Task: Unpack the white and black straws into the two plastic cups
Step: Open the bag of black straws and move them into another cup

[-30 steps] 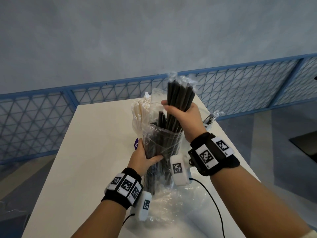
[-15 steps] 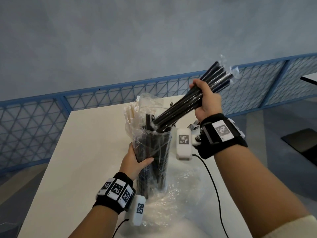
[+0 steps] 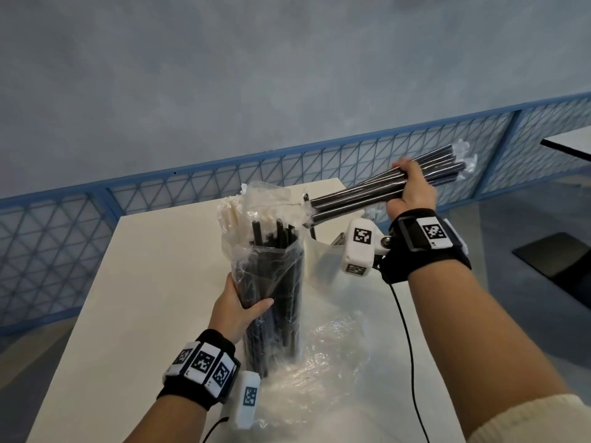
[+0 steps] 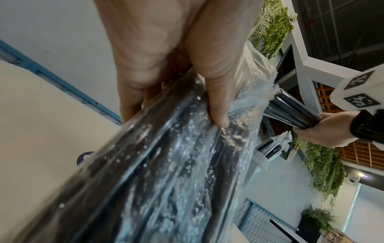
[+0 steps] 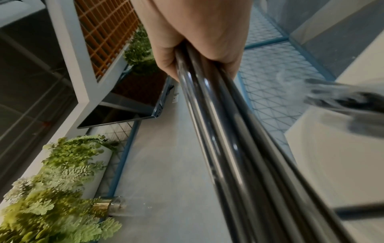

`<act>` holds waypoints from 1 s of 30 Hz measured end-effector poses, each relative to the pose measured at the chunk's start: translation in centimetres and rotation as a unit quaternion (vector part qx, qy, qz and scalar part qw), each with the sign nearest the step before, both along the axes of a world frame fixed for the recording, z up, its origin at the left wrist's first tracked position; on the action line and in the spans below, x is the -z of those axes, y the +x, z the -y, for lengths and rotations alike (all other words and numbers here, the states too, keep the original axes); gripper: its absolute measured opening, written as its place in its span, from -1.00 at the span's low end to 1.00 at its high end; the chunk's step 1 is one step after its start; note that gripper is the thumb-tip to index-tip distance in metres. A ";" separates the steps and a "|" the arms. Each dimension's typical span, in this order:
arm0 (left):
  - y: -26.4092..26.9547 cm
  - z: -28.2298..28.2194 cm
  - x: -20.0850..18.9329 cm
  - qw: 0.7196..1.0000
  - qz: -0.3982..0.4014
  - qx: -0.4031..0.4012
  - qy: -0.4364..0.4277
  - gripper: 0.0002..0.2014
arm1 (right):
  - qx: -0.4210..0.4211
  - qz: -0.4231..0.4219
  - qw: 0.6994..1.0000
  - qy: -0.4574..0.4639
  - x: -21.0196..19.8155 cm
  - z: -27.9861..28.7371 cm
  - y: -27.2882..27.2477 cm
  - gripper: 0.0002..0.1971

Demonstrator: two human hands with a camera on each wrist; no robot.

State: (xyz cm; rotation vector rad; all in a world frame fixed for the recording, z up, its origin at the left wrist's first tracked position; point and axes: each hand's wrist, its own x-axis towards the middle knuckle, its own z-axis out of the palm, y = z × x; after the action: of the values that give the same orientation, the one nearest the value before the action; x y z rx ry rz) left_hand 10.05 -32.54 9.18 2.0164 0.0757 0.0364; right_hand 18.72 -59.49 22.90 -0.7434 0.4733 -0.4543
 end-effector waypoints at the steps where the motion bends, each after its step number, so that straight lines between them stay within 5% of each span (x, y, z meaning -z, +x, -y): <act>1: 0.0 0.0 0.0 1.000 -0.001 -0.002 0.000 -0.28 | 0.025 0.014 1.000 0.008 -0.5 0.3 0.1 -0.90; 4: -0.1 0.0 -0.1 1.000 0.000 -0.002 -0.004 -0.29 | 0.079 0.084 0.993 0.003 -1.4 0.5 0.9 -0.90; 6: -0.2 0.0 -0.2 1.000 0.002 0.000 -0.005 -0.29 | 0.073 0.090 0.991 -0.065 -1.0 -0.4 1.3 -0.68; 11: -0.2 0.3 -0.5 1.000 0.007 0.005 0.004 -0.29 | -0.052 0.067 0.972 -0.221 2.1 -3.5 0.7 -0.62; 17: 0.0 0.3 -0.2 1.000 0.006 0.005 -0.005 -0.30 | -0.114 0.059 0.955 -0.266 4.1 -5.1 0.9 -0.63; 24: 0.1 0.2 0.2 1.000 0.006 0.008 -0.012 -0.29 | -0.052 0.009 0.960 -0.274 3.8 -4.3 2.4 -0.78; 30: 0.3 0.1 0.3 1.000 0.005 0.006 -0.011 -0.30 | 0.025 0.058 0.968 -0.244 0.8 -2.7 3.9 -0.80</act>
State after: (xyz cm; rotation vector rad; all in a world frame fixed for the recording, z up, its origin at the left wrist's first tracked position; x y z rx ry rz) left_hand 10.31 -32.65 8.86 1.9948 0.0575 0.0368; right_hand 22.59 -56.81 22.07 -1.1733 0.2712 -0.6701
